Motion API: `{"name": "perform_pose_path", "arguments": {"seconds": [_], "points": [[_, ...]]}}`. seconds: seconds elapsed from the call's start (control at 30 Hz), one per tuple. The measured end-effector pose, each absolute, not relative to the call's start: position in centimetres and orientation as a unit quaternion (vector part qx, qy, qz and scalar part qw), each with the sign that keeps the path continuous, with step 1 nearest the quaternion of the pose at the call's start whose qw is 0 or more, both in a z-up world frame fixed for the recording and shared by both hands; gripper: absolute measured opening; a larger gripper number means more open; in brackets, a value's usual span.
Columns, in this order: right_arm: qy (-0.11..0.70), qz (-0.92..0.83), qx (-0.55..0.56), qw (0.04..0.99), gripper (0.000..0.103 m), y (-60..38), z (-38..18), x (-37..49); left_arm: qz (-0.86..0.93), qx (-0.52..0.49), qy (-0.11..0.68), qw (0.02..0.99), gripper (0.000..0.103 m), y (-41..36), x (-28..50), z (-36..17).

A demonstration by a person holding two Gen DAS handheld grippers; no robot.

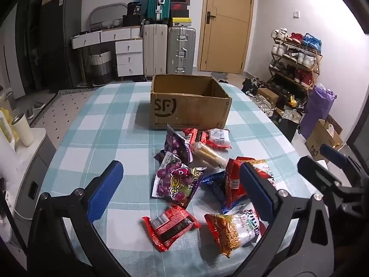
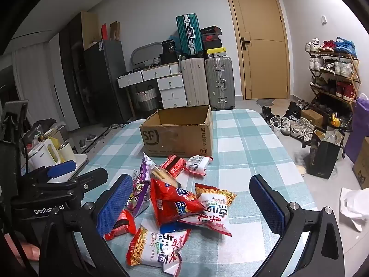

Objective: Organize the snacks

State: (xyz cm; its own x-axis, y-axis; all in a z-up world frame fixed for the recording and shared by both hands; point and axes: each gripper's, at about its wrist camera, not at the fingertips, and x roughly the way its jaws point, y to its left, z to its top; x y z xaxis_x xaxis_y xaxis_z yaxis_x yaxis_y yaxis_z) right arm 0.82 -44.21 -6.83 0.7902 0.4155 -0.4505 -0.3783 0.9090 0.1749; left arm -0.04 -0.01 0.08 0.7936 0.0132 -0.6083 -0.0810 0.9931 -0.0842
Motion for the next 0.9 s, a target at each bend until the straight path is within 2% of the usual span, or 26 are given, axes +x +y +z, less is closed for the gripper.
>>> {"name": "perform_pose_path", "arguments": {"seconds": [0.9], "points": [[0.235,0.211,0.047,0.948,0.103,-44.52,-6.81,0.39,0.031,-0.035,0.313,0.948,0.1,-0.61,-0.69,0.34]]}}
